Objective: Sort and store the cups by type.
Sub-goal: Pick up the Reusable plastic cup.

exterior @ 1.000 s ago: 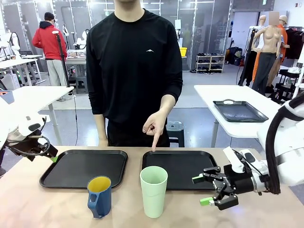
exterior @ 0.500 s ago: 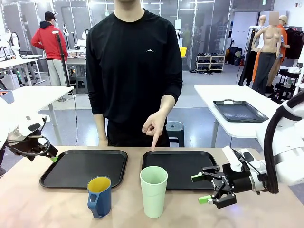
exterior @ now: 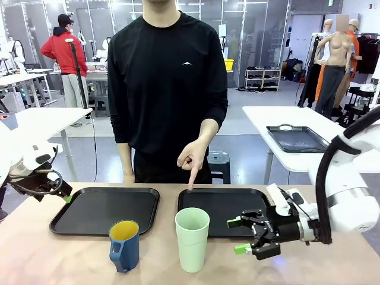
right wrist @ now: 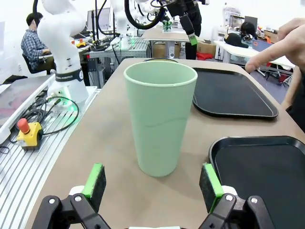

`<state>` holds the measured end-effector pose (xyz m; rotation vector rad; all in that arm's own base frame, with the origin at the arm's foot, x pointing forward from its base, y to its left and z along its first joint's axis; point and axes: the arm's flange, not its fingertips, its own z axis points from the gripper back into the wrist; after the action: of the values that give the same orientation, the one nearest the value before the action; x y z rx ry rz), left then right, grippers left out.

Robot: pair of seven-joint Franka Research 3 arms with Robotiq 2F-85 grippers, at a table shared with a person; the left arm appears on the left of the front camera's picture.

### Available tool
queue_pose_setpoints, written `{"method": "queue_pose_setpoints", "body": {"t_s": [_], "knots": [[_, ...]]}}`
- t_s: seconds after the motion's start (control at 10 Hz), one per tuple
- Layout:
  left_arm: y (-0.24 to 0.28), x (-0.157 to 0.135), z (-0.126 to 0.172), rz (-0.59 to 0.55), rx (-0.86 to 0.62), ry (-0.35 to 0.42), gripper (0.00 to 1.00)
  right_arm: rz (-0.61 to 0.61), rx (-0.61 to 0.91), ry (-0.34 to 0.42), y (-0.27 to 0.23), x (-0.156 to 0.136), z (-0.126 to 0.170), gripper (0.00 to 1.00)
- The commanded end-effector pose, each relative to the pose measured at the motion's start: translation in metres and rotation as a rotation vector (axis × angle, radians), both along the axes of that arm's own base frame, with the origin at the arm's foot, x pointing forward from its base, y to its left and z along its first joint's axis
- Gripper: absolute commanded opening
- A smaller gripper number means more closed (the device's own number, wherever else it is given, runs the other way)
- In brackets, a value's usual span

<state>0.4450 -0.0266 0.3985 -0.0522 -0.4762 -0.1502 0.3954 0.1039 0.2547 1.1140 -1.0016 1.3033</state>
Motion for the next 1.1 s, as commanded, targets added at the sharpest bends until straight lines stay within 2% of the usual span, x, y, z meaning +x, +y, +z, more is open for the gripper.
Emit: {"method": "queue_pose_setpoints", "body": {"t_s": [0.0, 1.0], "knots": [[0.002, 0.0, 0.0, 0.004, -0.002, -0.001, 1.0, 0.018, 0.046, -0.024, 0.02, 0.006, -0.01, 1.0], [0.002, 0.0, 0.0, 0.004, -0.002, -0.001, 1.0, 0.069, 0.092, -0.008, 0.091, 0.006, -0.034, 1.0]]}}
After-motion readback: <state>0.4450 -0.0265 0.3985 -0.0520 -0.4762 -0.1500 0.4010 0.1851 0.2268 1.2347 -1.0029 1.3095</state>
